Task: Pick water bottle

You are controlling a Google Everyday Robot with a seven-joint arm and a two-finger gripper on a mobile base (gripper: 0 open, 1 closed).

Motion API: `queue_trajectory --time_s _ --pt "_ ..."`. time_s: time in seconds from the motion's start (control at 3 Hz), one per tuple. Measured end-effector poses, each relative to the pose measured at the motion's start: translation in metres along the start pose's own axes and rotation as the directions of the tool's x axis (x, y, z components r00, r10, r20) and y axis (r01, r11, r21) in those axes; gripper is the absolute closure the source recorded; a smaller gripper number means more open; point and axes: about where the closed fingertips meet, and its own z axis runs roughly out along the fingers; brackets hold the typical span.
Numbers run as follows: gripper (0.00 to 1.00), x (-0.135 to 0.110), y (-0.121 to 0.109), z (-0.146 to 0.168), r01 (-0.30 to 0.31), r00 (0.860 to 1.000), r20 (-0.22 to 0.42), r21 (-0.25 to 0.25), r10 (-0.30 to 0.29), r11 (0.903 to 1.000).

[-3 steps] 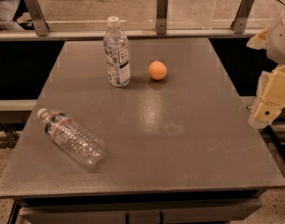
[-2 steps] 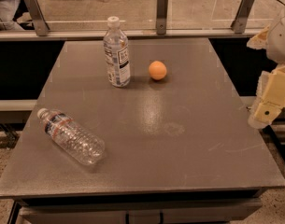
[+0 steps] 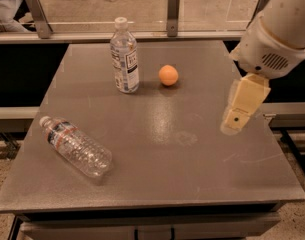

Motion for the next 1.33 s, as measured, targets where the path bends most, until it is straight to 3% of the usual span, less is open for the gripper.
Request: queue_trajectory --time_s 0.33,0.67,1.0,1.33 --pt "0.00 -0.022 -0.001 0.024 -0.076 0.996 -0.056 -0.017 0.075 0.9969" --pt "0.00 -0.038 0.002 0.027 -0.161 0.980 -0.113 0.052 0.166 0.9856" --pt "0.00 -0.055 0.013 0.027 -0.288 0.952 -0.082 0.086 0.295 0.9538" --pt "0.00 -0.057 0.014 0.028 -0.349 0.932 -0.072 0.091 0.356 0.9327"
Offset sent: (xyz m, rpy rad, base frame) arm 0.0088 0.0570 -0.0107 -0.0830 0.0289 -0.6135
